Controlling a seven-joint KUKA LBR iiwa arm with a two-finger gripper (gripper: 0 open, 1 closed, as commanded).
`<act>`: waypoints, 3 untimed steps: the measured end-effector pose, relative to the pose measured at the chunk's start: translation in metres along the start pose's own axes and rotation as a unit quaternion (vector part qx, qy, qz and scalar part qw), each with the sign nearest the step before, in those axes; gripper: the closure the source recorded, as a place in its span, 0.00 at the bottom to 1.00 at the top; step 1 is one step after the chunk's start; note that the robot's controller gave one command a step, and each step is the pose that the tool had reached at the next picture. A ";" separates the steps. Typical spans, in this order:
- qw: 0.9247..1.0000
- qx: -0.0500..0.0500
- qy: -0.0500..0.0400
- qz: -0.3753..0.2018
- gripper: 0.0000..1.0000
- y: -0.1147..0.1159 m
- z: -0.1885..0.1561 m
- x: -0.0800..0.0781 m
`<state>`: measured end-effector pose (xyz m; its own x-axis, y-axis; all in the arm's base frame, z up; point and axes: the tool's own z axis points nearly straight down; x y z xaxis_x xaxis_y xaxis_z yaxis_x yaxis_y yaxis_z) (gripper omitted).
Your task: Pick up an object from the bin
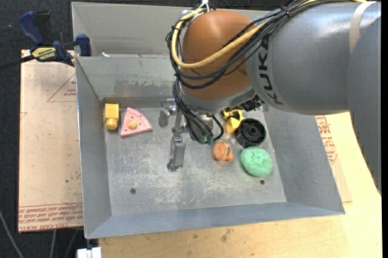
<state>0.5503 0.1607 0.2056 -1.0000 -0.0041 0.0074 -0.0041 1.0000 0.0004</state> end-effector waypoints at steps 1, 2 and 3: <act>1.000 -0.001 -0.004 0.001 0.00 -0.001 -0.005 -0.002; 0.999 -0.001 -0.007 -0.036 0.00 0.003 0.008 -0.019; 0.994 0.000 -0.007 -0.105 0.00 0.010 0.043 -0.057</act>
Offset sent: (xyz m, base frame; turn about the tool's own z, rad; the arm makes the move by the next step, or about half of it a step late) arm 0.0525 0.0104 -0.0464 -0.2278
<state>0.6069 0.1707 0.1626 -0.9772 -0.2124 -0.0065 -0.2125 0.9772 0.0008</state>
